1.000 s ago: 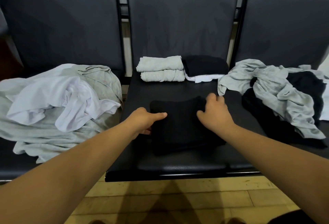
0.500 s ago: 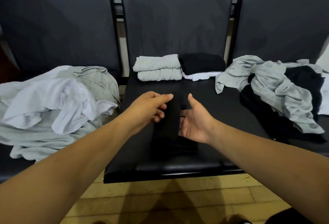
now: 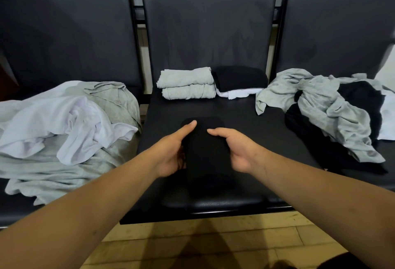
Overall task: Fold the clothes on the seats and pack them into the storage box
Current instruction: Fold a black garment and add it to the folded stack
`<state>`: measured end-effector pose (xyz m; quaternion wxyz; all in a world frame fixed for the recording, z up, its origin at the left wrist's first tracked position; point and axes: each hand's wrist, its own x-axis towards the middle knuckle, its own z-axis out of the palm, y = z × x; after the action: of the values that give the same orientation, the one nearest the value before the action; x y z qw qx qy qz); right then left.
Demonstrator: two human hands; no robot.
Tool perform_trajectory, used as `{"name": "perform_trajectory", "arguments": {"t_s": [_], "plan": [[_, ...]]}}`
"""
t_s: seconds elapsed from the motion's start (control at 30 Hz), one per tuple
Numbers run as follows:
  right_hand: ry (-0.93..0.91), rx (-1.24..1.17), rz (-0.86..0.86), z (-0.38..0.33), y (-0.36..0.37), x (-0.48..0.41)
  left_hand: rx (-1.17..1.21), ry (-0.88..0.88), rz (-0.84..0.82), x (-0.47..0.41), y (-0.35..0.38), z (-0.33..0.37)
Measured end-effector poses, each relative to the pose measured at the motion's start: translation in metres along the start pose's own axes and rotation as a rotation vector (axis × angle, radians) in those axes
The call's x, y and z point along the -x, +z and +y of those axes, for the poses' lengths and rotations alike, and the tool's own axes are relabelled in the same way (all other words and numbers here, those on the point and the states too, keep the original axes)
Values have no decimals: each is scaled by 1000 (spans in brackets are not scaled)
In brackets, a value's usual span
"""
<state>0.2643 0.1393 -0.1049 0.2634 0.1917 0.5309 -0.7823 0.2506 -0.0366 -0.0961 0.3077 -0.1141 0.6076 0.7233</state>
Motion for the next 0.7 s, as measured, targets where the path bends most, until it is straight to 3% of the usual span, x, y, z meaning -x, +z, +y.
{"name": "perform_trajectory", "arguments": {"t_s": [0.13,0.23,0.3,0.4,0.47,0.53,0.63,0.7], "plan": [[0,-50,-102,-3,13,3,181,-4,-90,5,0,-2],[-74,86,-45,-3,20,-2,238,-2,-106,6,-1,-5],[-213,359,89,-4,23,-10,235,-14,-85,5,1,-9],[-413,1001,284,-6,30,-13,233,13,-37,6,5,-11],[-521,1195,418,-8,33,-11,266,56,-14,5,6,-8],[-474,970,357,-11,33,-4,335,107,16,6,5,1],[-140,354,-26,-14,26,2,451,184,22,8,4,15],[-38,210,-205,-14,20,6,505,233,26,10,2,22]]}}
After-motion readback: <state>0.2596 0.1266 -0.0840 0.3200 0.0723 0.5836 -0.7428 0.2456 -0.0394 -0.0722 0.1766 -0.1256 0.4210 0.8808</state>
